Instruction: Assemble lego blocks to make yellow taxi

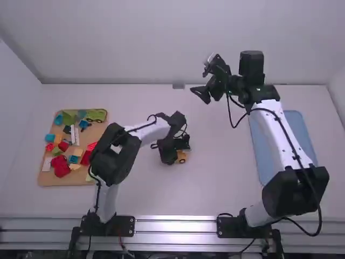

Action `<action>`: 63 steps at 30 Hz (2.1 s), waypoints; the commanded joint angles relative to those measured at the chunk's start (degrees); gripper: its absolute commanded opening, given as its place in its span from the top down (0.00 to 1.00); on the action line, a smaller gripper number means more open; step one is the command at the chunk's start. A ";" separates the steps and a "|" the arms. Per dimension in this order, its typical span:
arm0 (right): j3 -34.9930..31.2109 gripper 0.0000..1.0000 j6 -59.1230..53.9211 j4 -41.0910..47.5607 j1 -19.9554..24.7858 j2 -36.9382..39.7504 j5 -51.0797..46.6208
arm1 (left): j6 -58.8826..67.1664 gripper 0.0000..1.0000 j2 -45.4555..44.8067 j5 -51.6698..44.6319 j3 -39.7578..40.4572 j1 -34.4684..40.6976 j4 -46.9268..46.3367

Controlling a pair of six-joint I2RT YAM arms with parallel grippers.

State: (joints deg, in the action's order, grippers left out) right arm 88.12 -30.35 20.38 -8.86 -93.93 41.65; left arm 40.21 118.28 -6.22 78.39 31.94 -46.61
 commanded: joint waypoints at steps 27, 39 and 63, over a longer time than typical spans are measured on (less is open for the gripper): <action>1.88 0.01 2.60 -3.65 0.00 1.46 1.22 | 5.38 0.01 -1.29 15.65 26.45 -5.49 -31.41; 1.88 0.01 -9.84 5.07 -4.02 1.46 17.70 | -11.63 0.01 -1.29 0.85 48.28 -30.69 -34.60; 1.86 0.01 0.98 -4.96 -25.86 1.46 6.29 | -71.38 0.01 -2.05 1.79 44.33 -66.27 -40.74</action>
State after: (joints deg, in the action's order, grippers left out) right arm 88.12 -30.09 15.57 -34.70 -93.95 50.09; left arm -28.18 117.43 -5.26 124.16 -34.22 -87.13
